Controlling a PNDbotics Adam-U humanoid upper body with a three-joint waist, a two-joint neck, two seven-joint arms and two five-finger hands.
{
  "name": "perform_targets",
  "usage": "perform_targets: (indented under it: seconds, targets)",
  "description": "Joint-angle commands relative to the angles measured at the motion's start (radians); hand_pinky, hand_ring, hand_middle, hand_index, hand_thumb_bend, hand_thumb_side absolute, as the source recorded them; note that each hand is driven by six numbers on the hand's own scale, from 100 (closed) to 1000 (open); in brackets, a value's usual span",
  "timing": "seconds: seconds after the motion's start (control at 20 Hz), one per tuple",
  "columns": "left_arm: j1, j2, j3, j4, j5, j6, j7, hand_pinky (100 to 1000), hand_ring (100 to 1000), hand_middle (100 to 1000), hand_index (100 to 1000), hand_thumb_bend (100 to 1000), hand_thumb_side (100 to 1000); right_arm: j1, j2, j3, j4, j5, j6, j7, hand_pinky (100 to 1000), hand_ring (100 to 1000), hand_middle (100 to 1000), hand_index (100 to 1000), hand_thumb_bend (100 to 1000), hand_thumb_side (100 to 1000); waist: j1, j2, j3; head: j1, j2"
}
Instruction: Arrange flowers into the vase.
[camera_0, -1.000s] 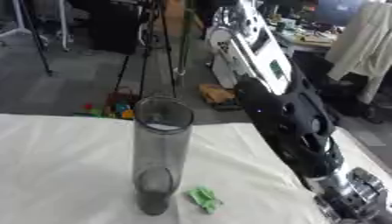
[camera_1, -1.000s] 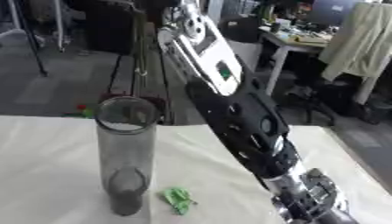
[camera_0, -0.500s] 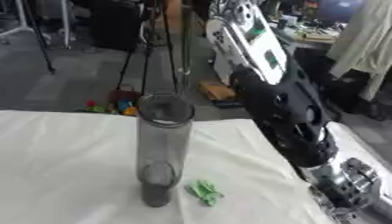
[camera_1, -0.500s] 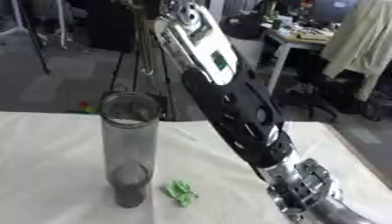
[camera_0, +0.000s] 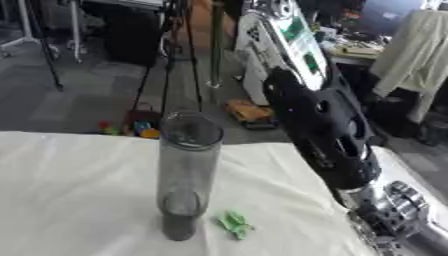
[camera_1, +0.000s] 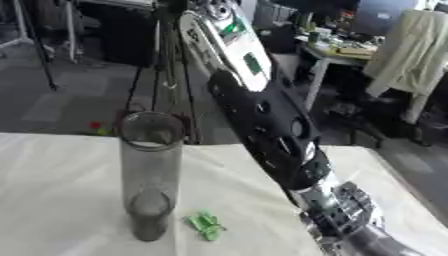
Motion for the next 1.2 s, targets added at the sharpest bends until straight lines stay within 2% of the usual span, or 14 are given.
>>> perform_targets:
  seconds: [0.05,0.35,1.2]
  targets:
    - [-0.022,0.004,0.001,-0.013,0.006,0.004,-0.002,715,829,760,895,326,913,-0.022,-0.013,-0.022,-0.006,-0.028,0.009,-0.016,100,100,100,142,100,232,0.007,-0.025,0.001,-0.004,-0.008]
    - [-0.026,0.001,0.000,-0.013,0.014,0.005,-0.004,714,830,759,895,327,910,-0.022,-0.005,-0.027,0.002,-0.038,0.048,-0.036,100,100,100,142,100,239,0.007,-0.035,0.007,-0.003,-0.007]
    - [-0.037,-0.004,0.000,-0.013,0.027,0.011,-0.008,713,830,758,894,340,904,-0.005,0.034,-0.035,-0.016,-0.064,0.066,-0.085,100,100,100,142,100,243,-0.008,-0.057,0.015,0.004,0.014]
